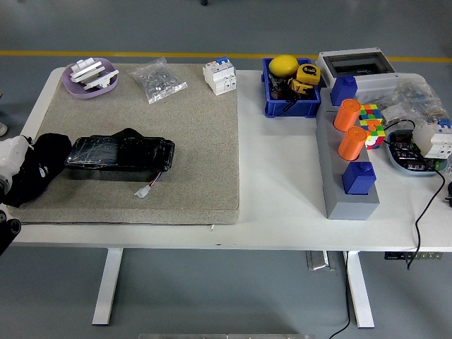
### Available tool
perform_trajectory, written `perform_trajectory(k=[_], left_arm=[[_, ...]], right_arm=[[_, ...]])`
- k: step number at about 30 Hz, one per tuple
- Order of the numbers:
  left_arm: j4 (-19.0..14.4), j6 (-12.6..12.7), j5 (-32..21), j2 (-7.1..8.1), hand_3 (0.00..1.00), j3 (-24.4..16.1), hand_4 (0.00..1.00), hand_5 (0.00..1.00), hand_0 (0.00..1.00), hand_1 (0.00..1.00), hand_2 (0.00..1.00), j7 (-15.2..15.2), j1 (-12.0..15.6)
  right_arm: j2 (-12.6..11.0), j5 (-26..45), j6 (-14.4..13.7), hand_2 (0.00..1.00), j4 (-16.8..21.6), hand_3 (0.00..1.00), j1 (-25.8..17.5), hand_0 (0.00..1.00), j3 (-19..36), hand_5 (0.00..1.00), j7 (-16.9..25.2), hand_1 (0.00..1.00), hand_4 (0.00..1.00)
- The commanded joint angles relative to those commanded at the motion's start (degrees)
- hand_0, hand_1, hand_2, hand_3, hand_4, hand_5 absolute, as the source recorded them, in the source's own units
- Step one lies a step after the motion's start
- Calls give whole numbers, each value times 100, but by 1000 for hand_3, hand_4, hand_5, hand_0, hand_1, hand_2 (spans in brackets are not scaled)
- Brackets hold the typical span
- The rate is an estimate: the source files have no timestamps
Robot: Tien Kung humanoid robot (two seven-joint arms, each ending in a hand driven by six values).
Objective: Pick the rag up,wipe the panel,place it on the desk
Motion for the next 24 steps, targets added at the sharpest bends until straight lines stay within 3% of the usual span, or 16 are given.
perform_trajectory(k=[16,24], left_arm=[[-77,-247,-106,42,791,-184,998,352,573,732,786,28,44],[-93,-378,-688,88,797,-422,998,385,576,739,797,-114,121]], right_arm=[[-12,37,11,758,-8,776,-15,883,-82,998,-27,743,998],[-24,73,15,759,-17,776,-17,884,-151,998,-33,742,998]])
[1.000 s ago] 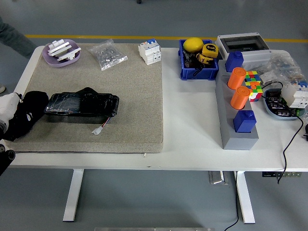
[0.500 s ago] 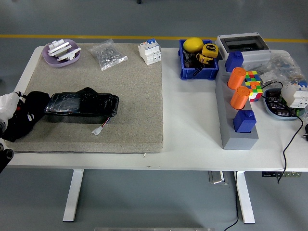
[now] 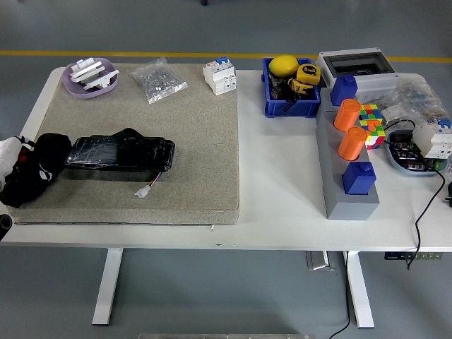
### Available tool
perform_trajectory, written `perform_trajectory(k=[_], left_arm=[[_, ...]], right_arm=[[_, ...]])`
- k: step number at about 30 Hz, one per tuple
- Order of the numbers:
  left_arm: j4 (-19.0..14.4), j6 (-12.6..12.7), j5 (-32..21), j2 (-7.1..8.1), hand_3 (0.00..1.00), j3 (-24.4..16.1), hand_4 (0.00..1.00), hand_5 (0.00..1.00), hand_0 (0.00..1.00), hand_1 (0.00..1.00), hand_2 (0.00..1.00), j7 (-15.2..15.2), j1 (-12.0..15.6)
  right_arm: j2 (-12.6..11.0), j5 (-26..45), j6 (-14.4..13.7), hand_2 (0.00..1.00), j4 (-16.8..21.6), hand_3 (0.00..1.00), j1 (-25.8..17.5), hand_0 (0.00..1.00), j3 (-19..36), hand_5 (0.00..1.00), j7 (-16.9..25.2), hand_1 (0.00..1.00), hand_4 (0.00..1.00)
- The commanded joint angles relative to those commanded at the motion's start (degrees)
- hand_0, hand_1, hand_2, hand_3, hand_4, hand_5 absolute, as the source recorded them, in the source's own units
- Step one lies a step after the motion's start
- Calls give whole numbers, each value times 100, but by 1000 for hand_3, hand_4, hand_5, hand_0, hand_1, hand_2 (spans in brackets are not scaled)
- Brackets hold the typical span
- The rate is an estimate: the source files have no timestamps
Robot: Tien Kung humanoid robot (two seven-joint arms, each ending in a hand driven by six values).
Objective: Pick the rag up,wipe the panel,place it on the desk
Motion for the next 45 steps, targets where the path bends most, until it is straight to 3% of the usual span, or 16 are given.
perform_trajectory(k=[9,15,16,20,27,28,33,34,45], left_arm=[[90,-33,-859,28,802,-290,998,422,586,747,804,-218,73],[26,-18,-901,39,800,-517,998,449,590,751,806,-278,158],[8,-18,-920,43,800,-558,998,499,589,751,804,-297,177],[-86,-9,-1040,58,800,-721,998,499,589,751,804,-413,270],[-401,-57,-769,52,794,-980,998,480,591,748,798,-274,464],[-438,-44,-752,48,784,-1034,945,415,593,748,792,-277,485],[-611,-6,-679,33,784,-1329,945,415,593,748,792,-185,586],[-645,16,-672,32,641,-1365,784,227,575,728,756,-149,600],[-880,111,-905,-67,627,-1641,764,208,579,722,752,-112,667]], right_arm=[[-23,-6,0,758,0,776,27,884,-110,998,-12,741,998],[-47,-3,4,757,-1,776,42,884,-199,998,-18,742,998],[-53,6,4,757,-3,776,38,884,-220,998,-19,741,998],[-70,33,10,757,-13,776,17,884,-289,998,-23,741,998],[-91,47,13,757,-15,776,14,883,-338,998,-28,739,998],[-91,44,12,757,-15,775,16,883,-336,998,-29,741,998],[-84,31,13,757,-12,775,25,883,-328,998,-27,741,998],[-82,31,13,757,-13,775,25,882,-326,998,-27,740,998],[-70,-103,14,757,-15,775,25,883,-358,998,-49,741,998]])
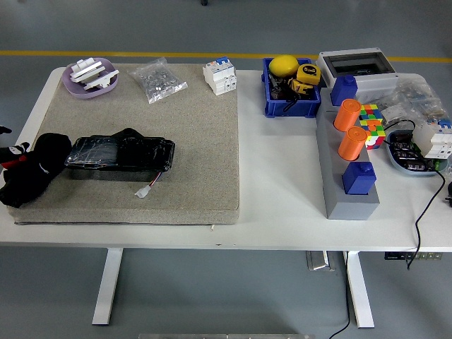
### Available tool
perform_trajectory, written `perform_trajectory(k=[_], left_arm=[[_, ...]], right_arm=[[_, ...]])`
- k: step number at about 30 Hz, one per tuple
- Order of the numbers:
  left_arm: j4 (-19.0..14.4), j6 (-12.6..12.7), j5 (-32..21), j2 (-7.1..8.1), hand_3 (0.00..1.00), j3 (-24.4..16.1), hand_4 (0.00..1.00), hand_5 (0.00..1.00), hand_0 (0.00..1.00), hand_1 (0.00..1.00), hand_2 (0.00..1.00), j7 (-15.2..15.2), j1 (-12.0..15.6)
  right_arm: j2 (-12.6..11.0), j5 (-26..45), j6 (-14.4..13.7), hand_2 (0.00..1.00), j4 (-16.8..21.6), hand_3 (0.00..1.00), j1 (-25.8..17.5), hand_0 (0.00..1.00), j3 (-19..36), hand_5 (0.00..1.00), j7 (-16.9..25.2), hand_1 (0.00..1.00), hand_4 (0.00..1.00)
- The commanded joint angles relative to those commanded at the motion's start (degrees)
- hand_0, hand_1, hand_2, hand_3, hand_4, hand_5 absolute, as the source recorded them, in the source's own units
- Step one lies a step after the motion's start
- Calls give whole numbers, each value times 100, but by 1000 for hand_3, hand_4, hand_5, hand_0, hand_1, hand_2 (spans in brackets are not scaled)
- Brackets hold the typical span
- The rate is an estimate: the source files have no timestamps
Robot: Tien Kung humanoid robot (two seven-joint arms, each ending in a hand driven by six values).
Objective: Pick the rag up,wipe the panel,place it on the desk
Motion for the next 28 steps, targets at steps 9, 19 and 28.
perform_trajectory(k=[9,19,28], left_arm=[[-127,0,-14,32,620,-34,768,210,580,725,749,15,-18],[-284,14,8,85,616,-59,771,209,579,722,749,52,-54],[-306,15,8,85,616,-44,773,211,579,721,750,62,-52]], right_arm=[[10,52,13,757,-16,775,-22,882,-27,998,-6,741,998],[28,61,21,757,-23,775,-36,883,13,998,-12,741,998],[45,98,27,757,-29,775,-55,883,19,998,-14,741,998]])
